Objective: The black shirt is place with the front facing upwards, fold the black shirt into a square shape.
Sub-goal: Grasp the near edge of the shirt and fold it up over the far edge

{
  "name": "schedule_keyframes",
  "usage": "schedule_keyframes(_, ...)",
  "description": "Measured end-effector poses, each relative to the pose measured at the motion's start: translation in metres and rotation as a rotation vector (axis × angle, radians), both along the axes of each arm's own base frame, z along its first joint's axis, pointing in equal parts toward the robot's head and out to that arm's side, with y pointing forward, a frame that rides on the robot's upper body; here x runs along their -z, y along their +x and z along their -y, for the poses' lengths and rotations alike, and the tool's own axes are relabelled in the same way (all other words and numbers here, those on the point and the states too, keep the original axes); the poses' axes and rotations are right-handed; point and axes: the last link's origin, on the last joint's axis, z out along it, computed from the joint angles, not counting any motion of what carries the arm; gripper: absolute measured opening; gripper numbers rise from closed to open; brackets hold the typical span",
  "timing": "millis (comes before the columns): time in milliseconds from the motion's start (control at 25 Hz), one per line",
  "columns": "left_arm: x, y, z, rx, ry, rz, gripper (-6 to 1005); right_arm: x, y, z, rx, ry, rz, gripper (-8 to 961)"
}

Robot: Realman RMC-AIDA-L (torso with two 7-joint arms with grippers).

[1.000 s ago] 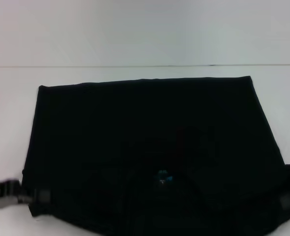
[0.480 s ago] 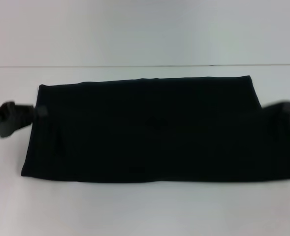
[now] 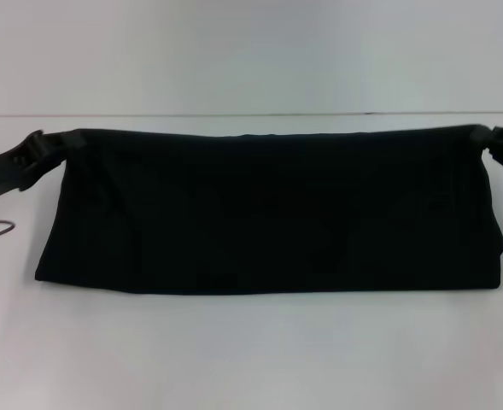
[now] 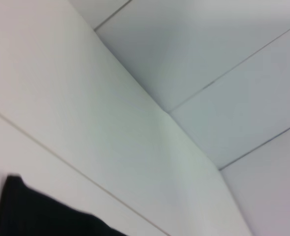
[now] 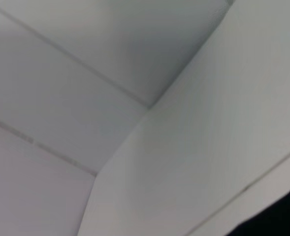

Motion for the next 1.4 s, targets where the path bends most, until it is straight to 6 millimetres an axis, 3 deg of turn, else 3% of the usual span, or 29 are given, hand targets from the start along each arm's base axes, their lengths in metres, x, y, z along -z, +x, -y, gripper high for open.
schedule_keyframes(520,0.01,0.017,-0.044,-0.036,0.118,-0.188,87,0.019,-0.027,-0.032,-0.001,0.069,0.084,58)
schedule_keyframes(920,0.021,0.02,-0.058,-0.089,0.14,-0.271,93,0.031,-0.035,-0.049,0.043,0.084,0.164,60)
schedule_keyframes(1200,0.028,0.022,-0.062,-0.115,0.247,-0.289,98,0.04,-0.036,-0.054,0.058,0.149,0.23,61)
schedule_keyframes(1400,0.036,0.027,-0.06,-0.079,0.298,-0.31,101,0.044,-0.039,-0.054,0.053,0.162,0.22,241)
